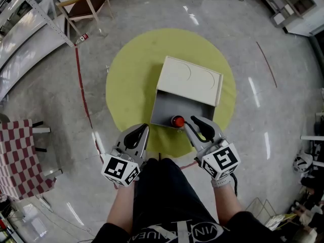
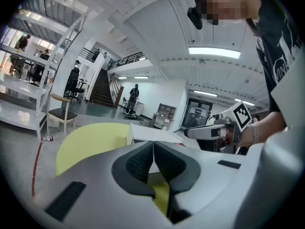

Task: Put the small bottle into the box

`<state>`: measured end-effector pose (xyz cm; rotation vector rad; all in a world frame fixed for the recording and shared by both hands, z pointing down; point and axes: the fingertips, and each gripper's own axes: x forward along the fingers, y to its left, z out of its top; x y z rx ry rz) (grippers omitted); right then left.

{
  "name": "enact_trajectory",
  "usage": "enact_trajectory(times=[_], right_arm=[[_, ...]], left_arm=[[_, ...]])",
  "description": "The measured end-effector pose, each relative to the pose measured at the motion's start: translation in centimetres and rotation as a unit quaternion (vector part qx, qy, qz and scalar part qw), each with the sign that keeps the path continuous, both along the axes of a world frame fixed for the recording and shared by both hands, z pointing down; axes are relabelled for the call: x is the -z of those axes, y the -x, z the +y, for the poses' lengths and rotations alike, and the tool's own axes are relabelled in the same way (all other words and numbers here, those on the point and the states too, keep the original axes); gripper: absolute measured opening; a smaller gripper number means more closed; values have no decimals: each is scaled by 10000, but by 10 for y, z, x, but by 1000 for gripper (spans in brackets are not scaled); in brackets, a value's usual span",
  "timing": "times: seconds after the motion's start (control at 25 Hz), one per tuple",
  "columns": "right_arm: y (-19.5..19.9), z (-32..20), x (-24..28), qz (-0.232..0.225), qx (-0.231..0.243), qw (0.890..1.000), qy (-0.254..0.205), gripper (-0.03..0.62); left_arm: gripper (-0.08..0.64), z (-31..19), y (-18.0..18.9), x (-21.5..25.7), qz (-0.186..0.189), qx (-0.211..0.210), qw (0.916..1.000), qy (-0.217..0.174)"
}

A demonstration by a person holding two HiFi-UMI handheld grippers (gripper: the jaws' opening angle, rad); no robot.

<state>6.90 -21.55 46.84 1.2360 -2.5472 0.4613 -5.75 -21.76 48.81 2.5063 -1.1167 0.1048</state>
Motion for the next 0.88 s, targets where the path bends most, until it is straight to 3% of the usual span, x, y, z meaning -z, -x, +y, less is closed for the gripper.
enact_trajectory(times=[0.88], right_arm=[[-22,2,47,-86,-413,9984,-376,20]], left_arm=[[14,-10,-23,47,41,-273,9989,-371]])
